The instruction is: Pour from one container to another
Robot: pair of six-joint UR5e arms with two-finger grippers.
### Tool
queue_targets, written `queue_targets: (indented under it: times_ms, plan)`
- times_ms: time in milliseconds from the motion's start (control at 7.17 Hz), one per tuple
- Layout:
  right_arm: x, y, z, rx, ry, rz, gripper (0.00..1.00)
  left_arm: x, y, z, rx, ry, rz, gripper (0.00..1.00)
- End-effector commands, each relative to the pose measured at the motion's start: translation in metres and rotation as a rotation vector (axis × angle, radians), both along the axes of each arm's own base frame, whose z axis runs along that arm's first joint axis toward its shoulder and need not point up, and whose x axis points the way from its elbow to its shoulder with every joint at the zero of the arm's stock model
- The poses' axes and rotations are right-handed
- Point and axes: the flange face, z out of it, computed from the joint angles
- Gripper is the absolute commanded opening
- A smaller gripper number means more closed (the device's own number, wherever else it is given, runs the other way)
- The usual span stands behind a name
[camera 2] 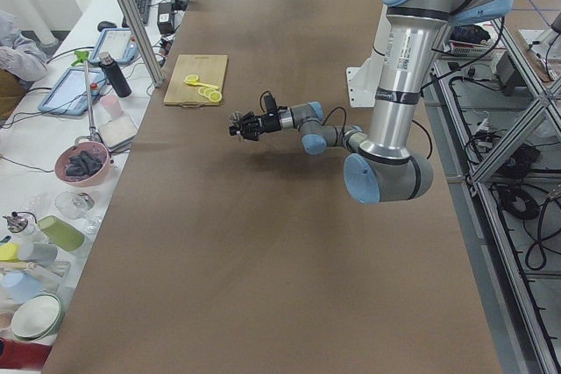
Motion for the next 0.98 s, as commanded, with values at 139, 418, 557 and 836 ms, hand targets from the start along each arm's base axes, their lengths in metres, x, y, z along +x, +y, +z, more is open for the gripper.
queue_targets:
  times_ms: [139,418,557,836]
  plan:
    - [0.005,0.016,-0.015,0.018,-0.008,-0.003,0.00,0.023,0.006,-0.112,0.171,0.097,0.266,0.00]
    - [-0.002,0.015,-0.011,-0.014,0.012,-0.010,0.00,0.032,0.015,-0.142,0.302,0.003,0.410,0.00]
    - [-0.004,0.015,-0.011,-0.018,0.018,-0.014,0.00,0.042,0.019,-0.141,0.321,0.004,0.511,0.00]
    - [-0.018,0.014,-0.021,-0.034,0.049,-0.006,0.00,0.047,0.021,-0.155,0.402,-0.041,0.623,0.00]
